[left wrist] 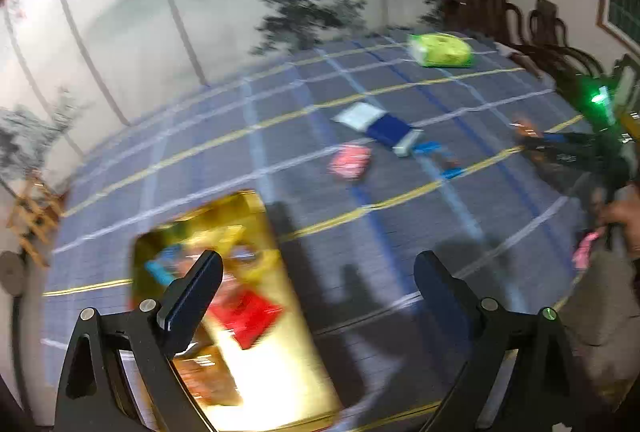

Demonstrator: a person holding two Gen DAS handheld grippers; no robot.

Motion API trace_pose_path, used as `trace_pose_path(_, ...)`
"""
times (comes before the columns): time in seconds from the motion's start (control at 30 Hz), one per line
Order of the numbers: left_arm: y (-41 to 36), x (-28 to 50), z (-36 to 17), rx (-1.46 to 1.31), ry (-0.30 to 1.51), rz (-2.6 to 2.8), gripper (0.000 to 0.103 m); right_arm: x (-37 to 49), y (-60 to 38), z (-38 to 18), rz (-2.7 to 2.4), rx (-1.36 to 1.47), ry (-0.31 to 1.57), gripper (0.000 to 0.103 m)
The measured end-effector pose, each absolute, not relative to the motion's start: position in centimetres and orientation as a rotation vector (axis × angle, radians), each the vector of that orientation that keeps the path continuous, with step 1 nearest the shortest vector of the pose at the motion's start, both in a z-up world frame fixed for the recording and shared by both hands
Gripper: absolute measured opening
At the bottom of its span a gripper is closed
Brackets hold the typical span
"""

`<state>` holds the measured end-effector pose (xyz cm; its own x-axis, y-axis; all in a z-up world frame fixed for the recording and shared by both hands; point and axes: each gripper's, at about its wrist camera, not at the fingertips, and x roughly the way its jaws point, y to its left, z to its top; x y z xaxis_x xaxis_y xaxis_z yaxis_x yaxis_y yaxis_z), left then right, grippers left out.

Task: Organize snacks
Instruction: 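Grasp the blue wrapped candy with the left tool while the right tool holds the pastry bag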

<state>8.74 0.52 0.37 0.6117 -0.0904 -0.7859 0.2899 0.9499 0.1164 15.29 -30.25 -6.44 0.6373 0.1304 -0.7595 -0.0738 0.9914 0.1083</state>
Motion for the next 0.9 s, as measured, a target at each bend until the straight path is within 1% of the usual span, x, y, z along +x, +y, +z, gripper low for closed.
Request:
trace_pose_path(0.23, -6.0, 13.8, -1.2, 0.141, 0.991, -0.368, 0.095, 16.3, -34.2, -8.2, 0.056, 0.13, 0.869, 0.04)
trace_pose_path(0.3, -8.0, 16.0, -2.3, 0.107, 1.032, -0.385, 0.092, 16.2, -34.7, -8.1, 0.059, 0.147, 0.853, 0.04)
trace_pose_path(0.33, -9.1, 17.2, -3.0, 0.077, 1.059, -0.406, 0.088, 16.4, -34.8, -8.0, 0.059, 0.144, 0.842, 0.04)
trace_pose_path(0.43, -11.5, 19.7, -5.1, 0.075, 1.122, -0.402, 0.082, 16.6, -34.8, -8.3, 0.072, 0.149, 0.853, 0.04)
trace_pose_path(0.6, -13.1, 22.4, -7.7, 0.058, 1.181, -0.371, 0.082, 16.4, -35.1, -8.2, 0.12, 0.178, 0.842, 0.04)
trace_pose_path(0.63, -13.4, 22.8, -8.2, 0.05, 1.19, -0.365, 0.08, 16.4, -35.1, -8.2, 0.124, 0.183, 0.841, 0.04)
trace_pose_path(0.7, -13.7, 23.4, -8.7, 0.031, 1.2, -0.371, 0.069, 16.4, -35.1, -8.2, 0.135, 0.189, 0.836, 0.04)
trace_pose_path(0.77, -14.5, 24.2, -9.6, 0.023, 1.227, -0.375, 0.046, 16.3, -35.1, -8.1, 0.142, 0.194, 0.833, 0.04)
trace_pose_path(0.8, -14.6, 24.3, -9.6, 0.038, 1.205, -0.357, 0.043, 16.3, -35.1, -8.2, 0.143, 0.197, 0.834, 0.04)
trace_pose_path(0.83, -14.9, 24.3, -9.8, 0.05, 1.187, -0.35, 0.025, 16.3, -35.2, -8.2, 0.143, 0.201, 0.834, 0.04)
trace_pose_path(0.9, -14.9, 24.2, -9.8, 0.043, 1.173, -0.352, 0.024, 16.4, -35.3, -8.2, 0.141, 0.208, 0.833, 0.04)
